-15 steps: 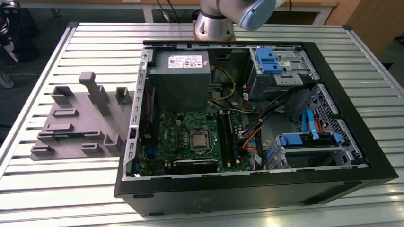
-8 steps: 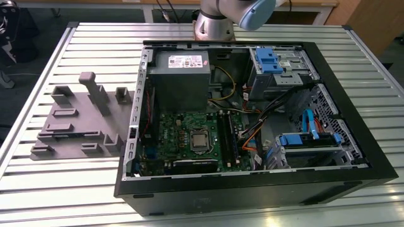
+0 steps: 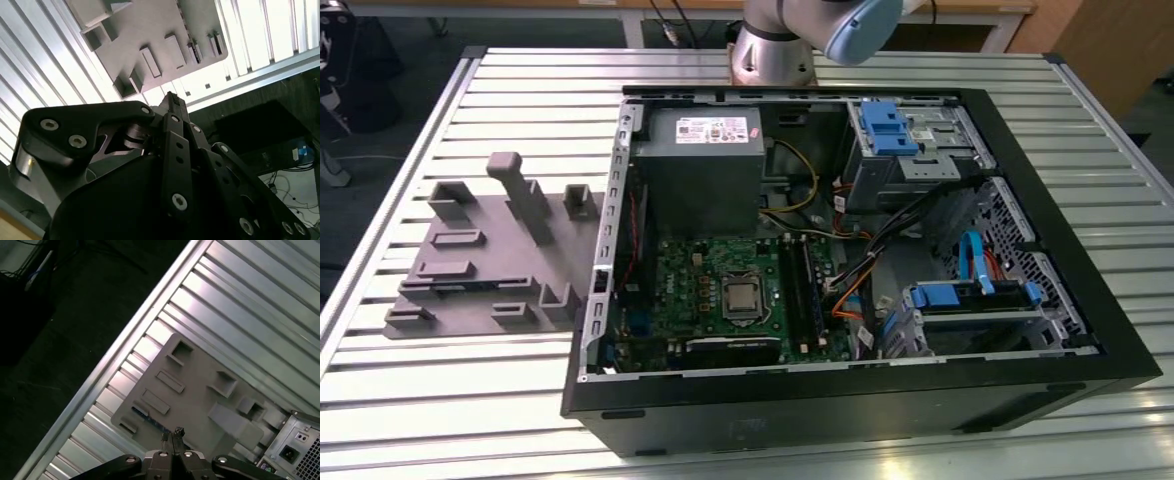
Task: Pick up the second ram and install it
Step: 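Pick up the second ram and move it above second insertion slot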
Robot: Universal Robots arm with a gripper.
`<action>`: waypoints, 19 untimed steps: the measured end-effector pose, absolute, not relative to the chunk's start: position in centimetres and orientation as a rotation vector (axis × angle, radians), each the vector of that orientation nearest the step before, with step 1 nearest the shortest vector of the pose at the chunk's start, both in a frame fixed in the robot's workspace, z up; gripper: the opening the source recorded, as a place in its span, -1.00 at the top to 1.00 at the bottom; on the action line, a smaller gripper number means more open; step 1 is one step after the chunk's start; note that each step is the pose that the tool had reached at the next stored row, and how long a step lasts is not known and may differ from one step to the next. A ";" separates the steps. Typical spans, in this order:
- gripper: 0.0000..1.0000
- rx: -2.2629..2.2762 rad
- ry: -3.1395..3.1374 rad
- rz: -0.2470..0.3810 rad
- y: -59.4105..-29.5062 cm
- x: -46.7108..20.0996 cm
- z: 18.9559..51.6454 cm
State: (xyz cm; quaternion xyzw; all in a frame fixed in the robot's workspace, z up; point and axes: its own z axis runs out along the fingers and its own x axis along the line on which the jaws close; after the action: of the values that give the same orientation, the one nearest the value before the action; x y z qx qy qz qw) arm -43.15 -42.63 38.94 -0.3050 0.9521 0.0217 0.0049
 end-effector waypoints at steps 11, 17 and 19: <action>0.79 -1.107 2.932 0.068 -42.6 -43.5 38.9; 0.79 -1.187 2.901 0.068 -42.6 -43.7 38.9; 0.79 -1.213 2.891 0.067 -42.6 -43.7 38.9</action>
State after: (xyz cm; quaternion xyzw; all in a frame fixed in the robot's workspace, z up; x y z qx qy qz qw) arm -43.69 -42.63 38.88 -0.3867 0.9219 0.0214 0.0028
